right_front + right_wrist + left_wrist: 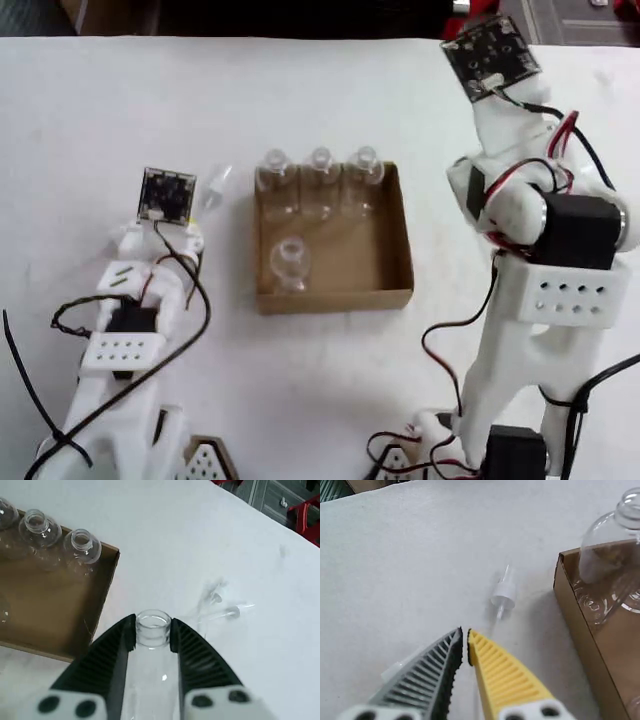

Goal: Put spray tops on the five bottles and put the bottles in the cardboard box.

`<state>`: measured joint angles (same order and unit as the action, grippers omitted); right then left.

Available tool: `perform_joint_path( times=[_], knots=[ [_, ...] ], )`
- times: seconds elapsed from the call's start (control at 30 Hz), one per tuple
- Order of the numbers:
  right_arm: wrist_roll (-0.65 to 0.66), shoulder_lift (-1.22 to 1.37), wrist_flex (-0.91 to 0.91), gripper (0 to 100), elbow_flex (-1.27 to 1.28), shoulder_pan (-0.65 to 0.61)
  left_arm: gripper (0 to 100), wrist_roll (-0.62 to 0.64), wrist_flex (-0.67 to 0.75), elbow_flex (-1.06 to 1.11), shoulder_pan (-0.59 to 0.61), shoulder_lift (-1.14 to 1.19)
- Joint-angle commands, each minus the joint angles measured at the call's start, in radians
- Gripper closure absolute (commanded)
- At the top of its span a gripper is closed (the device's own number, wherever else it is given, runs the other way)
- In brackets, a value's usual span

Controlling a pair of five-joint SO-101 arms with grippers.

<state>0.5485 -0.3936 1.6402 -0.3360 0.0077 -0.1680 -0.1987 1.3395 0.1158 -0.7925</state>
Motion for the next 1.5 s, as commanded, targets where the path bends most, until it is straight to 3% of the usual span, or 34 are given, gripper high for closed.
perform_joint_path(
  times=[0.0,0.07,0.27,0.37,0.7,1.2,1.47],
  knots=[
    [0.002,-0.045,-0.058,98.2,-0.034,-0.024,98,-0.014,0.028,-0.009,0.001,0.002],
    [-0.006,-0.071,-0.084,98.2,-0.032,-0.036,98,-0.014,0.028,-0.009,0.004,0.002],
    [-0.273,-0.111,-0.097,98.2,-0.002,-0.082,98,-0.014,0.031,-0.009,0.002,0.002],
    [-0.316,-0.111,-0.142,98.2,0.074,-0.097,98,-0.014,0.028,-0.009,0.002,0.002],
    [-0.324,-0.283,-0.257,98.2,0.275,-0.143,98,-0.014,0.031,-0.011,0.001,0.005],
    [-0.324,-0.727,-0.911,98.3,0.925,-0.153,98,-0.014,0.031,-0.011,0.001,0.005],
    [-0.322,-0.796,-0.951,98.3,0.993,-0.153,98,-0.014,0.032,-0.011,0.001,0.005]
  ],
)
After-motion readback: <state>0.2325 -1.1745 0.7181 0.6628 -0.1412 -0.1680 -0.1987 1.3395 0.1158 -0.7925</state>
